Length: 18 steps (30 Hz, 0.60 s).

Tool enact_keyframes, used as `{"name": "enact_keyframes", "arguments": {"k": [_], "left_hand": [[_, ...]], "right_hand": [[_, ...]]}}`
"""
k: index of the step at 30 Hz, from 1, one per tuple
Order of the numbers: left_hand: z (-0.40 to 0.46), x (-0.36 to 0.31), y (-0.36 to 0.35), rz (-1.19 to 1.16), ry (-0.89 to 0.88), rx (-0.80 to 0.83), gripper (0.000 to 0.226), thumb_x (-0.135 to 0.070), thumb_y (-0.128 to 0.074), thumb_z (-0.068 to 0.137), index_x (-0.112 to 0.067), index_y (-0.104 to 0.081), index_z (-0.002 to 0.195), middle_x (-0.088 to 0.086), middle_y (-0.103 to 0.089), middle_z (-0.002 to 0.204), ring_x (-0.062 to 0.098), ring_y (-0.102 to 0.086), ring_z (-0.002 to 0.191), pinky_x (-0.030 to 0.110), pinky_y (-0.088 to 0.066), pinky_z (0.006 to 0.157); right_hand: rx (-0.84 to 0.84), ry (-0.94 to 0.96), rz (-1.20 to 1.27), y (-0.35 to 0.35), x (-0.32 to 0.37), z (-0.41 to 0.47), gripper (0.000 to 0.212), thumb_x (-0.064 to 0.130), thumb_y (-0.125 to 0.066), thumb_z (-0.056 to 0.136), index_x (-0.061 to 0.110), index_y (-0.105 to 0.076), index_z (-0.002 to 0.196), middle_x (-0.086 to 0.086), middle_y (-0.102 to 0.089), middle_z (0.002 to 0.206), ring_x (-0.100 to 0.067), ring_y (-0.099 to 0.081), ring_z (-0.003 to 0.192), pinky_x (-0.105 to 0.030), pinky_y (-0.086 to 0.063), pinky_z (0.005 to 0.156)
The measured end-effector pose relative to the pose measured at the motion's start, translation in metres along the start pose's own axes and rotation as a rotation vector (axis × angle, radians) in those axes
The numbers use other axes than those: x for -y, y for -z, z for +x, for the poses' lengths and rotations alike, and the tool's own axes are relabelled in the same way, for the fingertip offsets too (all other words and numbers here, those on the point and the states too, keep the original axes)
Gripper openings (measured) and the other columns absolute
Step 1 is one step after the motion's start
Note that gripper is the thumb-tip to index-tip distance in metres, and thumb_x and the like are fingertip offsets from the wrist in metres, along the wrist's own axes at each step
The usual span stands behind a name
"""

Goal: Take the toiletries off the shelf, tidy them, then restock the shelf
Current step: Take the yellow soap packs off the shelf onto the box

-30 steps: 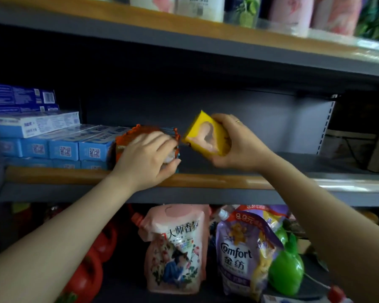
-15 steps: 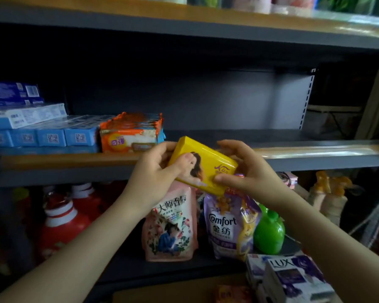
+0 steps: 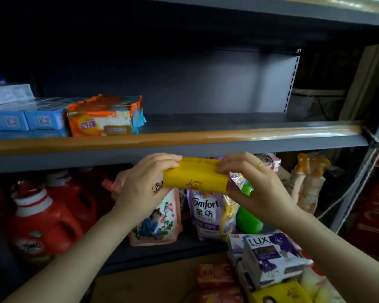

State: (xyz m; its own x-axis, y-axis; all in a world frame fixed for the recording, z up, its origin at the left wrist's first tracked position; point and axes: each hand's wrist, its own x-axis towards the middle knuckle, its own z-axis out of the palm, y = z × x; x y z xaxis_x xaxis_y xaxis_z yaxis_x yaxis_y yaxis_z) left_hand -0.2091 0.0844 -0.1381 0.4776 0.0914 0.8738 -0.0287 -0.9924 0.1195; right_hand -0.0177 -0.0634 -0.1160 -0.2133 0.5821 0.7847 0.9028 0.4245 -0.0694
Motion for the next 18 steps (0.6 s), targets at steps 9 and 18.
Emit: {"name": "enact_keyframes", "arguments": {"k": [9, 18], "left_hand": [[-0.026, -0.016, -0.051, -0.787, 0.611, 0.035, 0.039, -0.01, -0.07, 0.067, -0.025, -0.058, 0.101, -0.012, -0.067, 0.096, 0.004, -0.063, 0.09, 0.02, -0.051, 0.077], [-0.051, -0.045, -0.075, -1.379, 1.155, 0.256, 0.025, -0.03, -0.054, 0.076, -0.026, -0.077, 0.085, -0.001, -0.074, 0.085, 0.009, -0.069, 0.071, 0.022, -0.055, 0.059]], "right_hand": [[0.048, -0.291, 0.429, 0.01, 0.013, -0.007, 0.046, 0.038, -0.08, 0.061, 0.034, -0.053, 0.098, 0.019, -0.06, 0.096, -0.001, -0.058, 0.092, -0.024, -0.051, 0.076], [0.296, -0.833, 0.469, 0.024, -0.005, -0.025, 0.037, 0.05, -0.058, 0.076, 0.02, -0.065, 0.095, 0.001, -0.064, 0.086, -0.013, -0.06, 0.073, -0.028, -0.05, 0.069]]}}
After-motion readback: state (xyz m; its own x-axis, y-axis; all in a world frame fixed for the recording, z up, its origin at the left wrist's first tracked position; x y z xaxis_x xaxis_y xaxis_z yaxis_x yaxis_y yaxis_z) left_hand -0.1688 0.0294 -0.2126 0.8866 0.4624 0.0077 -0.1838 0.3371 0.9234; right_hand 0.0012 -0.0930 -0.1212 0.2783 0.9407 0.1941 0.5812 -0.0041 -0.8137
